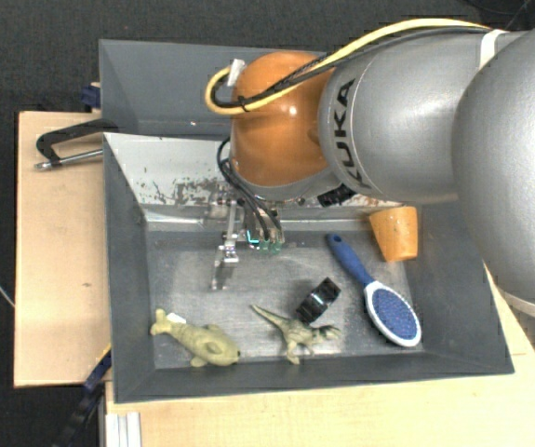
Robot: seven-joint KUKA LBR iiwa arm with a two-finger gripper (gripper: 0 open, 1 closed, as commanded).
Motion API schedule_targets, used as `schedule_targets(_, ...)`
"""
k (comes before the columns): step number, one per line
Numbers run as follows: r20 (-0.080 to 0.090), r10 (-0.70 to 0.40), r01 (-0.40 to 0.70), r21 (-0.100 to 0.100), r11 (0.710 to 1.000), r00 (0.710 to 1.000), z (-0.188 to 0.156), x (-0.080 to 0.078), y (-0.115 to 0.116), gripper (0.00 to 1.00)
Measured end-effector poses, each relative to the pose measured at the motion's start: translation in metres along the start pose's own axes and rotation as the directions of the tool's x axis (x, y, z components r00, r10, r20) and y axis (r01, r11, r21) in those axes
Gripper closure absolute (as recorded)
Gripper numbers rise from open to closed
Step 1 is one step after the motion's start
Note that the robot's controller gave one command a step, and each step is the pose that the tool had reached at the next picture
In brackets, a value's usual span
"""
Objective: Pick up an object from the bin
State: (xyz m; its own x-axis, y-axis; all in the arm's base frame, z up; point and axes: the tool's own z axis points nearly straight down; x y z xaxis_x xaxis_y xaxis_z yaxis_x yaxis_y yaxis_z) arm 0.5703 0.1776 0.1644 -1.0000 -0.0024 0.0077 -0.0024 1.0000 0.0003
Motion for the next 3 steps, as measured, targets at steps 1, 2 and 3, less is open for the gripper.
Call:
schedule_targets(1, 0.039, -0.538, 0.538, 0.009, 0.843, 0.842, 0.085, 0.069, 0.038, 0.00)
schedule_targets(2, 0.011, -0.934, 0.934, 0.013, 0.358, 0.358, 0.063, 0.073, 0.029, 0.00)
schedule_targets(3, 0.004, -0.994, 0.994, 0.013, -0.109, -0.109, 0.064, 0.073, 0.018, 0.00)
